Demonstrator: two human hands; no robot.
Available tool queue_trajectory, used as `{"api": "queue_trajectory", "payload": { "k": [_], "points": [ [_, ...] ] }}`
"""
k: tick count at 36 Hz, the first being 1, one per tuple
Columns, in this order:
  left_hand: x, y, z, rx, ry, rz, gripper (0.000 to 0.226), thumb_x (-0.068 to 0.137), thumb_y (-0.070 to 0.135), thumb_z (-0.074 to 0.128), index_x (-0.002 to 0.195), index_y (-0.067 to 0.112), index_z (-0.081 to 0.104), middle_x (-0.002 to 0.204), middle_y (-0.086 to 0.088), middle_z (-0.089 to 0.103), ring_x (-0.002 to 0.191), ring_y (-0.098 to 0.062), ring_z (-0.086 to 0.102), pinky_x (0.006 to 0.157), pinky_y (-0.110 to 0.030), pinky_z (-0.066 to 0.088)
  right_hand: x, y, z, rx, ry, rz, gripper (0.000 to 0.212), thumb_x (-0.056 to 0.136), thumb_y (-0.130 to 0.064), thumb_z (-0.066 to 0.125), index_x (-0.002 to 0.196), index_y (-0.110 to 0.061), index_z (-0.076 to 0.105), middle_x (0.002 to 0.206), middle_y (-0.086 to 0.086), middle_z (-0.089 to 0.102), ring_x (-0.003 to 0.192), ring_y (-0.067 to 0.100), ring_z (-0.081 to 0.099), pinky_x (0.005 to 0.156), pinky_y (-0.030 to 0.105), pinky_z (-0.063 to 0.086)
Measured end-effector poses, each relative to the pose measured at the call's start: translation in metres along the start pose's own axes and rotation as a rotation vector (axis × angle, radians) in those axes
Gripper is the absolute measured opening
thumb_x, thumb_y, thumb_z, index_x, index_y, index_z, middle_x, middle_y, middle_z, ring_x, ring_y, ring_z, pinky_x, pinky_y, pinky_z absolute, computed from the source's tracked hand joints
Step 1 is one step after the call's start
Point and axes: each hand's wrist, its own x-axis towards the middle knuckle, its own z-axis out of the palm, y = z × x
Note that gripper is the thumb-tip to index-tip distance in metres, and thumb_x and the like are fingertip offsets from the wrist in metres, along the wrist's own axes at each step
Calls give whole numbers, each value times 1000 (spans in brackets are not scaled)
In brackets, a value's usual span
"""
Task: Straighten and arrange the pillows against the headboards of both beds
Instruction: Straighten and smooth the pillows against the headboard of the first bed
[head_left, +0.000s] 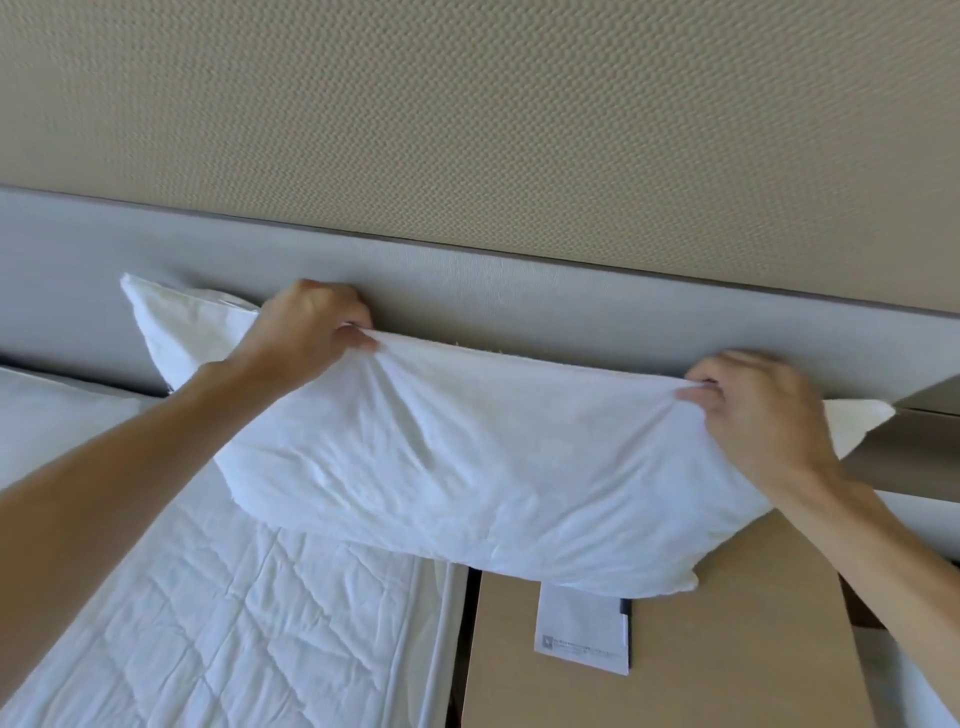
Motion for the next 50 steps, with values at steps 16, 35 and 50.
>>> {"api": "queue_trajectory", "payload": {
  "k": [16,35,50],
  "points": [
    [-20,-71,-43,179,-124,-124,9,76,16,79,82,10,74,86,-7,69,84,-33,64,76,-44,52,-24,74,-18,-104,-116,157,22,87,-28,70,71,-30,55,68,-5,55,64,25,54,58,39,50],
    [-43,-112,-62,99,33,-401,16,83,21,74,98,15,73,103,-9,71,103,-33,61,87,-35,42,-13,-62,1,-29,25,-64,43,90,-46,55,117,-13,62,108,4,69,101,29,64,83,40,50],
    [-52,-119,-82,-108,263,-458,11,84,-1,65,87,0,75,74,4,64,71,18,54,67,1,34,30,-150,48,157,-39,-135,18,84,-24,75,73,-14,65,71,-2,61,67,25,58,56,31,43]
  ]
}}
